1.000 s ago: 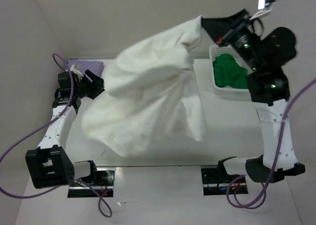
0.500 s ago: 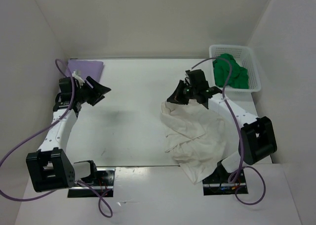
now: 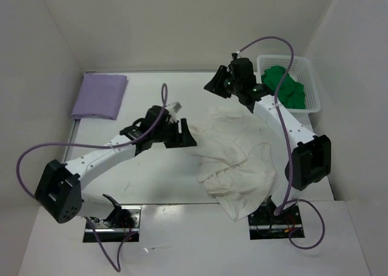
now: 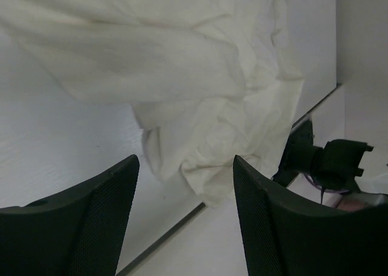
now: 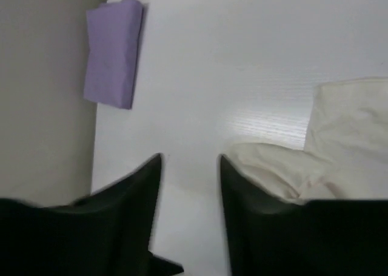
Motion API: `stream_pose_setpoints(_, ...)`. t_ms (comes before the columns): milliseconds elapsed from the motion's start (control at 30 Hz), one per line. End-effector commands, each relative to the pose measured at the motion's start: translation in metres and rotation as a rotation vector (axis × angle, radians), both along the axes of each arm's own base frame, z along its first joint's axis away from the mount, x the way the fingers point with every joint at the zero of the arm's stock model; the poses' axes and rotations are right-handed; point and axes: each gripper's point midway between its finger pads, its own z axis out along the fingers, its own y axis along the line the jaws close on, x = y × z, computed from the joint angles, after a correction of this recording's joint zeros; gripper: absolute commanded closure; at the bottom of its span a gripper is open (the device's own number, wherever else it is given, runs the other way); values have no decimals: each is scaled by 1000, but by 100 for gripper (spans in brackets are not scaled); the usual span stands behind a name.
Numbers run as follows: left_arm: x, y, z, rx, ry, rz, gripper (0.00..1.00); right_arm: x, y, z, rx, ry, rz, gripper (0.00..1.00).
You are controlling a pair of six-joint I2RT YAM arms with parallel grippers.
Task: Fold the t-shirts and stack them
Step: Move the tshirt to the center of the board
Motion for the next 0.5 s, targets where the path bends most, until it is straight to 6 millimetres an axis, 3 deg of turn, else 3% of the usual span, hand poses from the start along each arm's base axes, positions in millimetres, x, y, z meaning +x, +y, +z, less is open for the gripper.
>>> stream_pose_setpoints(0, -2, -47, 19, -9, -65, -37, 29, -23, -39, -33, -112, 54, -79, 64)
stream_pose_setpoints(33, -4, -57, 10, 1, -38, -54, 29, -34, -50, -36, -113, 58, -94, 72)
stream_pose_setpoints(67, -6, -64, 7, 7, -31, -70, 26, -49, -64, -70, -136, 136, -115, 80)
stream_pose_setpoints(133, -10, -74, -13, 45, 27, -88, 24, -67, -77, -86, -134, 167, -131, 93)
stream_pose_setpoints(167, -10, -72, -22, 68, 44, -80, 24, -87, -84, -93, -136, 173, -131, 93)
stream_pose_setpoints(200, -9, -70, -28, 82, 60, -62, 23, -94, -91, -93, -115, 180, -158, 93)
stream_pose_setpoints(233, -7, -61, -41, 123, 61, -25, 20, -103, -98, -96, -119, 192, -167, 87)
stream_pose_setpoints(333, 1, -41, -44, 142, 46, 93, 14, -130, -109, -104, -90, 216, -202, 61)
stream_pose_setpoints(467, 17, -23, -70, 163, 84, 159, 9, -162, -118, -147, -78, 336, -239, 49)
